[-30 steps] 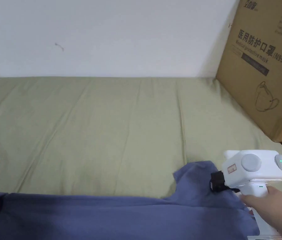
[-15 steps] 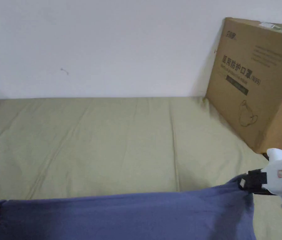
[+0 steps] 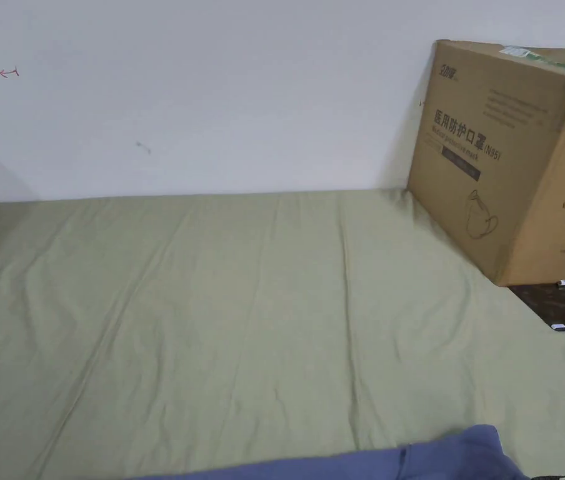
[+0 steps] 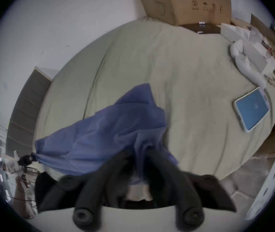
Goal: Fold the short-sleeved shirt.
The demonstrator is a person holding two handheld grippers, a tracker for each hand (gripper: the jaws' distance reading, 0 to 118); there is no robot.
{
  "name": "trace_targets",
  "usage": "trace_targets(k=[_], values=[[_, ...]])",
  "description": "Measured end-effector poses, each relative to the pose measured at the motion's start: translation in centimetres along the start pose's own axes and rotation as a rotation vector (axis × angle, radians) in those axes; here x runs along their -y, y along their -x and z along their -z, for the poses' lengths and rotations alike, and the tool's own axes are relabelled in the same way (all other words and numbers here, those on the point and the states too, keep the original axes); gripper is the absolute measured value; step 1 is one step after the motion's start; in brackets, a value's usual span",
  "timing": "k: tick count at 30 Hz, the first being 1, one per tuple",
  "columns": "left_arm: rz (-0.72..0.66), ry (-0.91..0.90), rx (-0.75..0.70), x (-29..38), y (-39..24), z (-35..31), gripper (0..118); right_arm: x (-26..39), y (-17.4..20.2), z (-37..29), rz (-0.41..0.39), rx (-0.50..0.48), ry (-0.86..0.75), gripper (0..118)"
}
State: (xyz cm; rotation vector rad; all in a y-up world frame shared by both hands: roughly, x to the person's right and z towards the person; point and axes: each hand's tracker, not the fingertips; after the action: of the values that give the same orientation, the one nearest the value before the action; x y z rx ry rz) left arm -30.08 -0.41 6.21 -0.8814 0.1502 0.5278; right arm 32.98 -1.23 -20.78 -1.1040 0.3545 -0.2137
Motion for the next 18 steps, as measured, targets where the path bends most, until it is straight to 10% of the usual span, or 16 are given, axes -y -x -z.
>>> trace_targets(k=[3,5,12,14,16,17,18], values=[[0.042,-0.041,-0.078,0.3,0.1,-0.6,79,-0.4,0.5,-1.0,-0.060,0.105,-0.069,112],[0.032,-0.073,-0.058,0.0,-0.9,-1.9,118,-0.8,1.3,-2.4,-0.065,0.080,-0.124,115],[0.040,-0.254,0.043,-1.8,-6.9,-5.6,117,-0.5,10.3,-7.5,-0.152,0.056,-0.327,115],[0.080,-0.271,-0.017,-2.6,-8.2,-5.4,111,-0.9,10.9,-5.7,-0.190,0.053,-0.324,114],[0.137,-0.271,-0.046,-2.5,-10.2,-5.0,54,-0.5,13.1,-5.5,-0.218,0.048,-0.331,103],[0.169,-0.275,-0.047,-2.6,-10.7,-4.9,12,-0.3,13.8,-5.3,-0.235,0.042,-0.323,82],[0.202,-0.278,-0.029,-2.5,-11.6,-4.6,0,-0.2,14.6,-5.0,-0.245,0.037,-0.311,26]])
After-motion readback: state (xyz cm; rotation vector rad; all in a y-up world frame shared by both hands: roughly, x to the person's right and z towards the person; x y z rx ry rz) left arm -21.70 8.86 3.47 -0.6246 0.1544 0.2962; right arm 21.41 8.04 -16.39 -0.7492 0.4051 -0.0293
